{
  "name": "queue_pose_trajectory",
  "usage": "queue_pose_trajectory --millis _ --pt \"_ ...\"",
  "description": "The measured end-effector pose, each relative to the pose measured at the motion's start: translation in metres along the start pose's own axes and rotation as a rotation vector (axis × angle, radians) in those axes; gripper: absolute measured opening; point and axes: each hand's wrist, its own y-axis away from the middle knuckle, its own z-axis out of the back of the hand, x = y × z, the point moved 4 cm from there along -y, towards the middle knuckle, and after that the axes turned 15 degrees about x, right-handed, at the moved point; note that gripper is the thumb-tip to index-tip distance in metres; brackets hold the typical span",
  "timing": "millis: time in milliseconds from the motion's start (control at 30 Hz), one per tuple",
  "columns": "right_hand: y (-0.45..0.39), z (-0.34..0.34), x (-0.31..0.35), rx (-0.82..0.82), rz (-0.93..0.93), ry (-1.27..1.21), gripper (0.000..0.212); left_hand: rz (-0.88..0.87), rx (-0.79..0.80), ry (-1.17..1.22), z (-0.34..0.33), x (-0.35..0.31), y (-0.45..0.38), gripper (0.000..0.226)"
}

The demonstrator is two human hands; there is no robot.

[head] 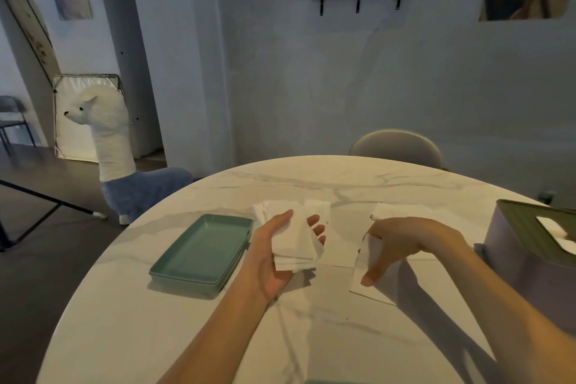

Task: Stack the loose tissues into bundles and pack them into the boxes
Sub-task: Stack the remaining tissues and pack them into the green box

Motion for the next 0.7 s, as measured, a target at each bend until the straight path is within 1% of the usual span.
queue_pose_trajectory --millis 67,100,167,233,300,367,433,500,567,633,700 --pt "0.007 0.002 0.002 -0.017 0.079 -0.004 0.066 0.006 -0.022 0.005 0.002 0.0 0.0 0.037" --pt "0.011 0.005 0.003 -0.022 0.132 0.001 0.055 0.017 -0.037 0.002 0.004 0.0 0.0 0.042" --pt "0.025 0.01 0.009 -0.018 0.267 -0.072 0.036 0.039 -0.042 -0.012 0.006 0.001 0.0 0.051" --pt "0.04 0.017 0.021 -0.033 0.435 -0.223 0.031 0.064 -0.022 -0.022 0.005 0.004 -0.001 0.058" --pt "0.052 0.026 0.035 -0.076 0.603 -0.372 0.027 0.098 0.041 -0.027 -0.001 0.008 -0.001 0.067" --pt "0.054 0.034 0.047 -0.158 0.691 -0.47 0.029 0.122 0.105 -0.044 -0.007 0.011 -0.002 0.068" --pt "0.045 0.037 0.056 -0.288 0.685 -0.462 0.035 0.178 0.181 -0.039 -0.018 0.016 -0.002 0.072" --pt "0.036 0.037 0.063 -0.431 0.642 -0.385 0.04 0.237 0.258 -0.036 -0.027 0.019 0.001 0.084" --pt "0.028 0.035 0.065 -0.512 0.616 -0.337 0.046 0.266 0.307 -0.077 -0.028 0.02 0.001 0.095" --pt "0.024 0.032 0.06 -0.494 0.573 -0.338 0.058 0.307 0.351 -0.103 -0.026 0.019 0.002 0.095" --pt "0.025 0.026 0.052 -0.404 0.546 -0.355 0.067 0.327 0.395 -0.154 -0.027 0.019 0.003 0.083"
